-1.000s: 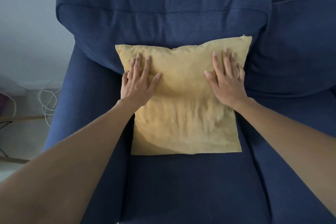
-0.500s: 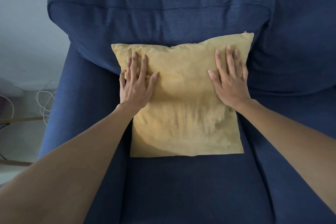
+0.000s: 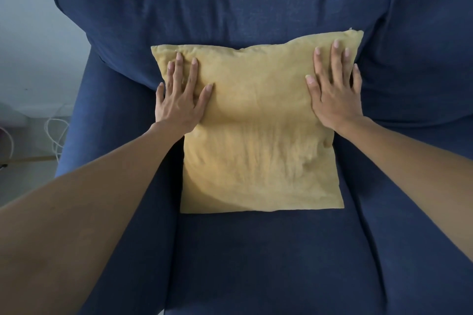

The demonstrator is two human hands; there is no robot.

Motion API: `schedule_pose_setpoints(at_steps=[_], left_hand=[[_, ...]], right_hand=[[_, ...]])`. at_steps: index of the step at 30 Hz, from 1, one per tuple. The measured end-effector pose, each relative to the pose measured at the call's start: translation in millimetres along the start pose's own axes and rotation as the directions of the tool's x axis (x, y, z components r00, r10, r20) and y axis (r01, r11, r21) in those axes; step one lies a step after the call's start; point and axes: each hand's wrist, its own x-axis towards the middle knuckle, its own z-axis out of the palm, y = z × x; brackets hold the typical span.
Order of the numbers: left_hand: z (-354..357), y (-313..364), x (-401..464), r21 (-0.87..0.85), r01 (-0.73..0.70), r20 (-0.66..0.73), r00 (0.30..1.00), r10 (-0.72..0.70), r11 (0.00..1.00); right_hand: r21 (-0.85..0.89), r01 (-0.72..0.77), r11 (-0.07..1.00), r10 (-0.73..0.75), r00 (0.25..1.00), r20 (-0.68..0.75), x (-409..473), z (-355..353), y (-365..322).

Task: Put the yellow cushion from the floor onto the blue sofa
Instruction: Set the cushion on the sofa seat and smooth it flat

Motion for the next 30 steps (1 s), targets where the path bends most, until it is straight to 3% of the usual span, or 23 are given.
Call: schedule_pose_setpoints(at_steps=[5,9,12,14,23,30], left_hand=[[-2,4,-6,-0.024,0.0,-0.025,1.0,0.0,1.0],[2,10,-34,-0.081,0.047,-0.143,0.988,-0.058,0.996],[15,15,-61,-0.007,-0.027,-0.162,0.987,0.025,1.0],[27,16,-72,0.046,-0.075,-0.118,0.99,0.08,0.996],[41,9,-57,0.102,-0.062,-0.073,0.995,0.069,0.993],[43,14,-78,0.044,-0.047,-0.143,0.988,0.052,0.998]], right_hand=[[0.012,-0.008,1.0,0.008,1.0,0.01,-2,-3,-2],[0.146,-0.008,0.989,0.035,0.982,-0.184,-29,-9,-11],[0.163,0.06,0.985,-0.01,0.956,-0.292,-57,4,-19],[0.135,0.103,0.985,-0.064,0.961,-0.268,-70,21,-22],[0.059,0.093,0.994,-0.084,0.986,-0.141,-60,36,-16],[0.081,0.087,0.993,-0.067,0.971,-0.228,-86,28,-17]])
